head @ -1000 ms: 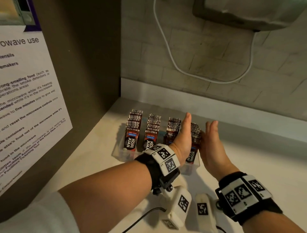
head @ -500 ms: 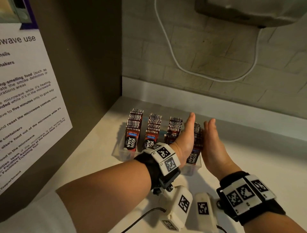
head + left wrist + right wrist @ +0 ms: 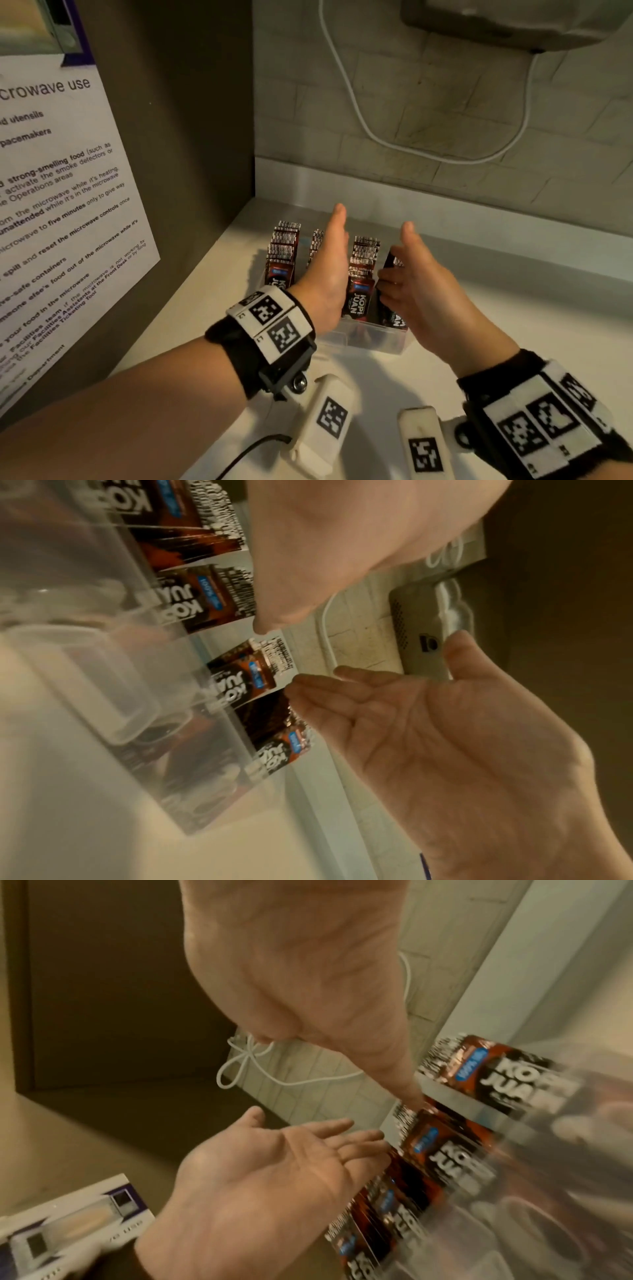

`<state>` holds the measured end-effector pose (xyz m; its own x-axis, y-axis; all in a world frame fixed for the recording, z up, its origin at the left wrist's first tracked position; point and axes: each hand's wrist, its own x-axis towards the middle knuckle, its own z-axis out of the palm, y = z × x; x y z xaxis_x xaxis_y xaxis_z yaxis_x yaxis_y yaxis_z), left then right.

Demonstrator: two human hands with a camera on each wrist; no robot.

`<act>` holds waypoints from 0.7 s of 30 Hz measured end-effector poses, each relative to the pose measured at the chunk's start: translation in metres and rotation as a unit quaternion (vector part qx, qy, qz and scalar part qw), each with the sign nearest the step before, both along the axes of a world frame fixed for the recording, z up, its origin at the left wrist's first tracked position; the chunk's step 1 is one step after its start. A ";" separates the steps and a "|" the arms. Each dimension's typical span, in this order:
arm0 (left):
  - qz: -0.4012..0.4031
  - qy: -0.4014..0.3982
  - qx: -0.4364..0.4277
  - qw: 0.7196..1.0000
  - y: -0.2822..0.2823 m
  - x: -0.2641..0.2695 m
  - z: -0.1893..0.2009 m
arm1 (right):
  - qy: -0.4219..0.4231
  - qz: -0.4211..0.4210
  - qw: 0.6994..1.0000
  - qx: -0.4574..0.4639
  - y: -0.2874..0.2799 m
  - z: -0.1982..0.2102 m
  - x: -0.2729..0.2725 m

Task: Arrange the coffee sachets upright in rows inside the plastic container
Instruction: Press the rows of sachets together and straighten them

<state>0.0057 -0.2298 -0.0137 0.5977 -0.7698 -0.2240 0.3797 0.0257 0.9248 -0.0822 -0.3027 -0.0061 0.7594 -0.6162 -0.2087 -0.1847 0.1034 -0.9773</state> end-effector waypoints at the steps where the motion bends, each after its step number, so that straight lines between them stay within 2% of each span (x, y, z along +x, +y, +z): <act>1: -0.009 0.000 0.009 1.000 0.002 -0.002 0.000 | 0.005 0.007 1.000 0.010 0.001 -0.004 0.002; 6: -0.037 0.037 0.038 0.998 0.001 -0.007 0.005 | 0.000 0.034 0.996 0.084 -0.003 -0.020 0.015; 9: -0.037 0.072 0.044 0.996 -0.004 -0.006 0.002 | -0.011 0.017 0.995 0.094 -0.003 -0.027 0.027; 14: -0.019 0.085 0.060 0.994 -0.016 -0.004 -0.008 | -0.024 -0.018 0.994 0.102 -0.012 -0.040 0.037; 21: -0.053 0.074 0.104 0.990 -0.020 0.002 -0.008 | 0.020 -0.027 0.993 0.112 -0.005 -0.030 0.041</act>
